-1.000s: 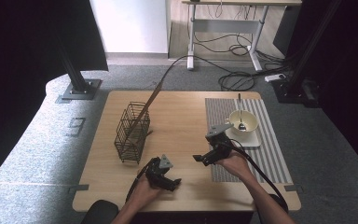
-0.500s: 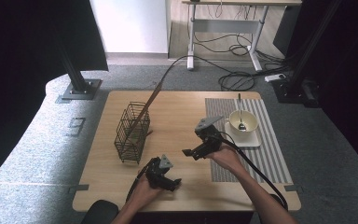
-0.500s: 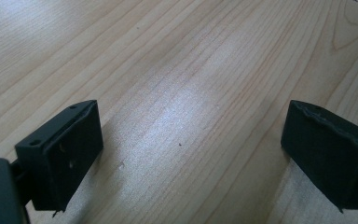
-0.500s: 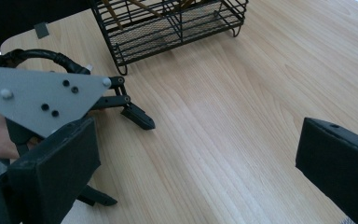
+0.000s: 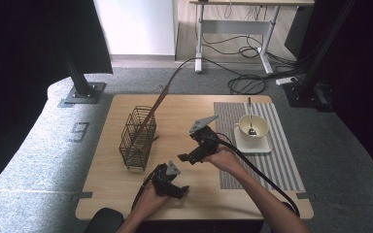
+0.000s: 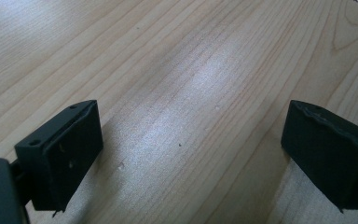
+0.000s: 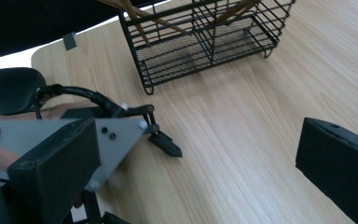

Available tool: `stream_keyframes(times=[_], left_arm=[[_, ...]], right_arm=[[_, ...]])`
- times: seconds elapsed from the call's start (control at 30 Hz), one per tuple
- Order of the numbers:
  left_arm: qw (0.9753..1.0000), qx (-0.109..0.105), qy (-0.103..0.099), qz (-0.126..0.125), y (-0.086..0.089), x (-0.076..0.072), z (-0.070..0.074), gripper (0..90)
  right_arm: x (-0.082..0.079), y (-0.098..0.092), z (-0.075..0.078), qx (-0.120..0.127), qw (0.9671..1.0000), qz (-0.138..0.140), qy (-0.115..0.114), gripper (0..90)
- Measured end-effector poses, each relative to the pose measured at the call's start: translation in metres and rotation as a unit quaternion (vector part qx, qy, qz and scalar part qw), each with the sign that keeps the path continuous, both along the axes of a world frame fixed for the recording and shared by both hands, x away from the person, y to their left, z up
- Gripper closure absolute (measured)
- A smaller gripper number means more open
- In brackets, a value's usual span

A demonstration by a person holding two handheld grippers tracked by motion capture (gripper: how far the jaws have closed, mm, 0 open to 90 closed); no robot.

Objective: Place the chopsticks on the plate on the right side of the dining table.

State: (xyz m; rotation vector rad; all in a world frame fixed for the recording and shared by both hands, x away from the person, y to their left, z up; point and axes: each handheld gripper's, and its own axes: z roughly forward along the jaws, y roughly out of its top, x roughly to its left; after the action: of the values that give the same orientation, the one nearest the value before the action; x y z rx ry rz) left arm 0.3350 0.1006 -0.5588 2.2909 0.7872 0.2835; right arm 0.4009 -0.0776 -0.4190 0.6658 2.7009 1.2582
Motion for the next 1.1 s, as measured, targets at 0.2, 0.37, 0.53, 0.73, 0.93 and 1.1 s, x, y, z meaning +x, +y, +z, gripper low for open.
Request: stream_keyframes(times=[0.2, 0.37, 0.53, 0.73, 0.93, 1.1], left_arm=[[1.0000, 0.000, 0.001, 0.001, 0.000, 0.000, 0.000, 4.9], [1.0000, 0.000, 0.001, 0.003, -0.001, 0.000, 0.000, 4.9], [1.0000, 0.001, 0.001, 0.002, -0.001, 0.000, 0.000, 4.9], [1.0000, 0.001, 0.001, 0.002, -0.001, 0.000, 0.000, 4.8], [1.0000, 0.000, 0.001, 0.002, -0.001, 0.000, 0.000, 4.8], [1.0000, 0.000, 0.001, 0.003, -0.001, 0.000, 0.000, 4.8]], right_arm=[[0.001, 0.018, 0.008, 0.011, 0.9999, 0.010, 0.007, 0.0], [0.003, 0.029, 0.013, 0.012, 0.9997, 0.021, 0.000, 0.0], [0.006, 0.039, 0.019, 0.020, 0.9993, 0.031, -0.005, 0.0], [0.008, 0.049, 0.023, 0.022, 0.9991, 0.037, -0.004, 3.2], [0.011, 0.062, 0.026, 0.018, 0.9989, 0.042, -0.011, 12.1], [0.011, 0.071, 0.030, 0.017, 0.9987, 0.044, -0.019, 18.4]])
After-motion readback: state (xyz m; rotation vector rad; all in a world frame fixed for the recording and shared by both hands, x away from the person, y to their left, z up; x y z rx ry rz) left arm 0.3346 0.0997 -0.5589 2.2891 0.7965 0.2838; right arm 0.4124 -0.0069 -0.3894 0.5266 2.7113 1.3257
